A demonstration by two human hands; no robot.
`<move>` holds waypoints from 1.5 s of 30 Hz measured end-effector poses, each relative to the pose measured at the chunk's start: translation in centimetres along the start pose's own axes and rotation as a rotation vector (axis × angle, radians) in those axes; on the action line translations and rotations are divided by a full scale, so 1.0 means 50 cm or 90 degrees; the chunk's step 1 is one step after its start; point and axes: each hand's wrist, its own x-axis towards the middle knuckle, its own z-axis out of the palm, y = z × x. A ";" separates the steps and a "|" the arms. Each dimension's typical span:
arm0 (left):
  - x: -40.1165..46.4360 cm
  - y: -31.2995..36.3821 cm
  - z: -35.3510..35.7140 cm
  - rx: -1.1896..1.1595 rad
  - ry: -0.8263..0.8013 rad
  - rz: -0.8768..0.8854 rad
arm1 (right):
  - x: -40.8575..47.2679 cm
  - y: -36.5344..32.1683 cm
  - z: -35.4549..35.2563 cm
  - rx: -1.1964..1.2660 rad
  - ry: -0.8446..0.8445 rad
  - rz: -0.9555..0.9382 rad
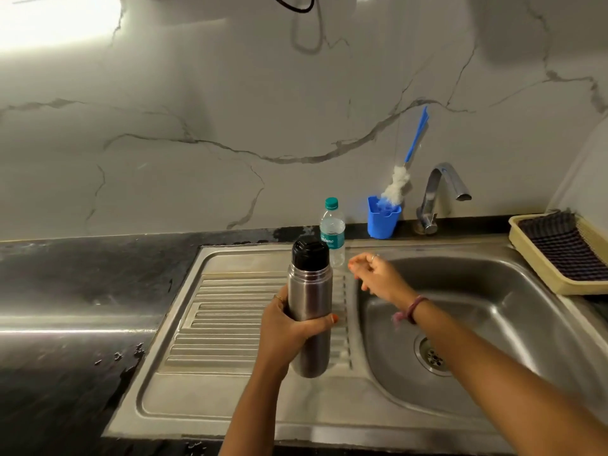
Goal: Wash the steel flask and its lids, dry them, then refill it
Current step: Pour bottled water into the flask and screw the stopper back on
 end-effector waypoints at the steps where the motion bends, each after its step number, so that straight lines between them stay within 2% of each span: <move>1: 0.001 -0.004 -0.012 -0.001 0.012 -0.006 | 0.006 0.010 0.024 0.012 -0.011 0.020; 6: 0.009 -0.019 -0.066 -0.011 0.054 -0.019 | 0.034 0.049 0.114 0.013 -0.058 0.094; 10: 0.016 -0.031 -0.101 -0.009 0.068 -0.022 | 0.046 0.070 0.168 -0.180 -0.108 0.044; 13: 0.021 -0.038 -0.118 -0.008 0.069 -0.026 | 0.055 0.077 0.206 -0.241 -0.076 0.034; 17: 0.027 -0.041 -0.129 -0.005 0.059 -0.027 | 0.067 0.090 0.227 -0.205 0.009 0.055; 21: 0.036 -0.046 -0.130 0.001 0.060 -0.026 | 0.062 0.094 0.204 -0.107 0.035 0.041; 24: 0.042 -0.048 -0.122 0.000 0.057 -0.027 | 0.050 0.091 0.165 -0.021 0.049 0.027; 31: 0.051 -0.027 -0.080 -0.007 0.026 -0.024 | 0.004 0.057 0.013 0.048 0.052 0.007; 34: 0.052 -0.018 -0.054 -0.006 0.007 -0.020 | -0.017 0.028 -0.054 -0.029 0.056 0.003; 40: 0.044 0.000 0.003 0.000 -0.017 0.006 | -0.047 -0.062 -0.164 -0.378 0.040 -0.065; 45: 0.031 0.012 0.051 0.003 -0.040 0.017 | -0.077 -0.113 -0.225 -0.461 0.027 -0.055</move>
